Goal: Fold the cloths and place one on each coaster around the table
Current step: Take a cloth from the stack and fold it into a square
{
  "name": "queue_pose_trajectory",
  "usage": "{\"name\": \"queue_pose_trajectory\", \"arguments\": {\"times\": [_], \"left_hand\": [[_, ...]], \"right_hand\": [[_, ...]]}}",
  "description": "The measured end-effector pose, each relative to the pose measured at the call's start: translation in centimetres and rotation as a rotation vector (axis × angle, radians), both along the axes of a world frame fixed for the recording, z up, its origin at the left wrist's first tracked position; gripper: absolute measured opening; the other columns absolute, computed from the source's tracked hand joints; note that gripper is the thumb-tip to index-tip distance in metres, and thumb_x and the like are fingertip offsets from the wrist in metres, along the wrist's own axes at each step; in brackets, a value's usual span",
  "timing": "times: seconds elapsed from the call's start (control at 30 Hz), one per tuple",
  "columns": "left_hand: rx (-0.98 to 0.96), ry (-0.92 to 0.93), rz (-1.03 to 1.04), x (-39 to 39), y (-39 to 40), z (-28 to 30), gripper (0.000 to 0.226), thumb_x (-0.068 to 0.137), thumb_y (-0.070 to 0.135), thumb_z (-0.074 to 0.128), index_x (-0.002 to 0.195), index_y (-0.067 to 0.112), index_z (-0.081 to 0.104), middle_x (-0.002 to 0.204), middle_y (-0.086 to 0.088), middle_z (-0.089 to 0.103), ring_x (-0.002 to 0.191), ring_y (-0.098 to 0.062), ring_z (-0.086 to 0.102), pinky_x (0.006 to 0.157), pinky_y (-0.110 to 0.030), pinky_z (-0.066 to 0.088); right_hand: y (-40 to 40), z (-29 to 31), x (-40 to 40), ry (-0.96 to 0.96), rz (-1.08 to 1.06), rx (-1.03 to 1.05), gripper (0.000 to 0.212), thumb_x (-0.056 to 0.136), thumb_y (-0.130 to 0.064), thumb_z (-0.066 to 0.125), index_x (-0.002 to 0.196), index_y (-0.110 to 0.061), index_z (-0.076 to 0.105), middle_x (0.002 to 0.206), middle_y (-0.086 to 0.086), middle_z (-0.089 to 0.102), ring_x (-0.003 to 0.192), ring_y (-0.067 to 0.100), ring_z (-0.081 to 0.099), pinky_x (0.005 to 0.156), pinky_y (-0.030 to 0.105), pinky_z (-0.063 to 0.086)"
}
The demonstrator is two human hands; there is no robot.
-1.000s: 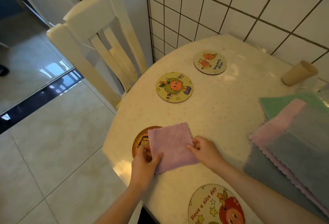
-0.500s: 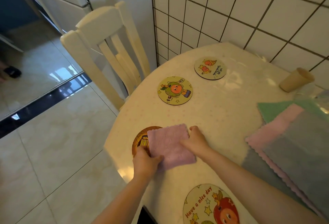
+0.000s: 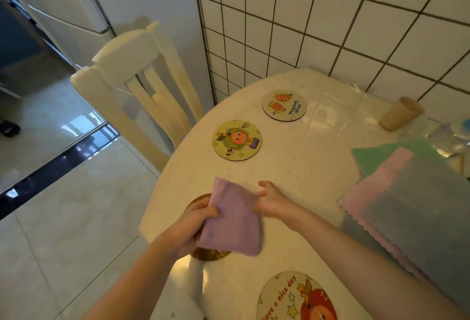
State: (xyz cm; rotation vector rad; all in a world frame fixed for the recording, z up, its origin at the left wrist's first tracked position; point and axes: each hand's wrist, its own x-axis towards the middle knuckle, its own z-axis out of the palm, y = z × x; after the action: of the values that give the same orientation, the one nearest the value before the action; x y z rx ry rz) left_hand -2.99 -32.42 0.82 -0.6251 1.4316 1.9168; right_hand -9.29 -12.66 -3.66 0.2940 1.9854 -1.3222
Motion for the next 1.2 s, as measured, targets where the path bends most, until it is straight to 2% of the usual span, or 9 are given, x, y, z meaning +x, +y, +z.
{"name": "queue_pose_trajectory", "arguments": {"times": [0.1, 0.2, 0.37, 0.5, 0.63, 0.77, 0.93, 1.1, 1.2], "left_hand": [[0.049, 0.002, -0.104, -3.2, -0.5, 1.2, 0.047, 0.074, 0.008, 0.066, 0.121, 0.011, 0.059, 0.114, -0.023, 0.065, 0.107, -0.038, 0.062, 0.084, -0.045, 0.052], [0.084, 0.023, -0.144, -7.5, -0.9, 1.5, 0.055, 0.069, 0.009, 0.065, 0.123, 0.010, 0.056, 0.113, -0.026, 0.063, 0.102, -0.039, 0.063, 0.078, -0.045, 0.053], [0.144, 0.061, -0.232, -17.5, -0.9, 0.2, 0.058, 0.074, 0.012, 0.072, 0.129, 0.008, 0.055, 0.127, -0.026, 0.057, 0.114, -0.039, 0.056, 0.097, -0.052, 0.044], [0.157, 0.060, -0.195, -25.5, 0.0, -1.0, 0.065, 0.058, 0.011, 0.089, 0.117, 0.001, 0.062, 0.111, -0.022, 0.066, 0.098, -0.029, 0.066, 0.075, -0.035, 0.060], [-0.018, 0.182, -0.092, -33.5, 3.0, -2.6, 0.043, 0.077, 0.005, 0.073, 0.116, -0.007, 0.060, 0.095, -0.018, 0.066, 0.075, -0.020, 0.065, 0.064, -0.028, 0.058], [-0.178, 0.278, -0.054, -40.3, 6.9, -4.4, 0.030, 0.079, 0.008, 0.075, 0.105, -0.002, 0.064, 0.091, -0.012, 0.064, 0.080, -0.021, 0.061, 0.072, -0.031, 0.054], [-0.363, 0.381, -0.139, -45.2, 10.2, -6.5, 0.015, 0.078, 0.011, 0.076, 0.083, 0.009, 0.062, 0.083, -0.009, 0.063, 0.076, -0.021, 0.059, 0.072, -0.033, 0.054], [-0.607, 0.517, -0.175, -47.0, 11.8, -8.0, 0.014, 0.080, 0.016, 0.075, 0.083, 0.013, 0.061, 0.082, -0.001, 0.062, 0.075, -0.017, 0.058, 0.074, -0.030, 0.051], [-0.824, 0.671, -0.257, -46.7, 11.7, -8.9, 0.020, 0.084, 0.022, 0.071, 0.096, 0.011, 0.060, 0.098, -0.003, 0.059, 0.088, -0.019, 0.056, 0.082, -0.032, 0.050]], "right_hand": [[1.1, 2.2, -2.3, -0.136, -0.128, -0.263, 0.065, 0.077, -0.001, 0.058, 0.135, -0.025, 0.038, 0.123, 0.009, 0.051, 0.095, 0.021, 0.056, 0.072, 0.033, 0.051], [2.5, 4.0, -4.7, -0.220, -0.135, -0.387, 0.028, 0.082, -0.006, 0.062, 0.108, -0.013, 0.060, 0.082, 0.005, 0.061, 0.065, 0.015, 0.059, 0.054, 0.025, 0.048], [5.1, 4.7, -10.3, -0.115, -0.270, -0.397, 0.008, 0.083, -0.004, 0.066, 0.091, -0.005, 0.066, 0.076, 0.003, 0.068, 0.069, 0.013, 0.062, 0.061, 0.024, 0.049], [7.2, 4.4, -15.6, -0.001, -0.481, -0.372, 0.003, 0.085, -0.006, 0.064, 0.084, -0.009, 0.065, 0.070, 0.001, 0.067, 0.063, 0.011, 0.063, 0.066, 0.029, 0.051], [8.7, 2.8, -20.4, 0.067, -0.604, -0.284, 0.016, 0.086, -0.014, 0.066, 0.099, -0.006, 0.063, 0.093, 0.010, 0.064, 0.083, 0.021, 0.059, 0.079, 0.036, 0.052], [9.0, 1.3, -23.7, 0.133, -0.791, -0.240, 0.002, 0.088, -0.008, 0.062, 0.089, -0.007, 0.061, 0.077, 0.006, 0.060, 0.063, 0.013, 0.057, 0.055, 0.021, 0.050], [10.1, -0.3, -26.5, 0.176, -0.936, -0.194, 0.017, 0.084, 0.007, 0.058, 0.098, 0.000, 0.064, 0.077, 0.011, 0.063, 0.060, 0.016, 0.058, 0.051, 0.020, 0.050], [10.6, -3.2, -28.2, 0.211, -0.969, 0.058, 0.014, 0.079, -0.003, 0.069, 0.092, -0.004, 0.065, 0.083, 0.015, 0.066, 0.061, 0.020, 0.061, 0.069, 0.037, 0.058], [10.4, -4.4, -28.7, 0.279, -0.859, 0.327, 0.013, 0.076, -0.013, 0.072, 0.085, -0.012, 0.063, 0.084, 0.011, 0.068, 0.074, 0.026, 0.066, 0.080, 0.042, 0.055]]}}
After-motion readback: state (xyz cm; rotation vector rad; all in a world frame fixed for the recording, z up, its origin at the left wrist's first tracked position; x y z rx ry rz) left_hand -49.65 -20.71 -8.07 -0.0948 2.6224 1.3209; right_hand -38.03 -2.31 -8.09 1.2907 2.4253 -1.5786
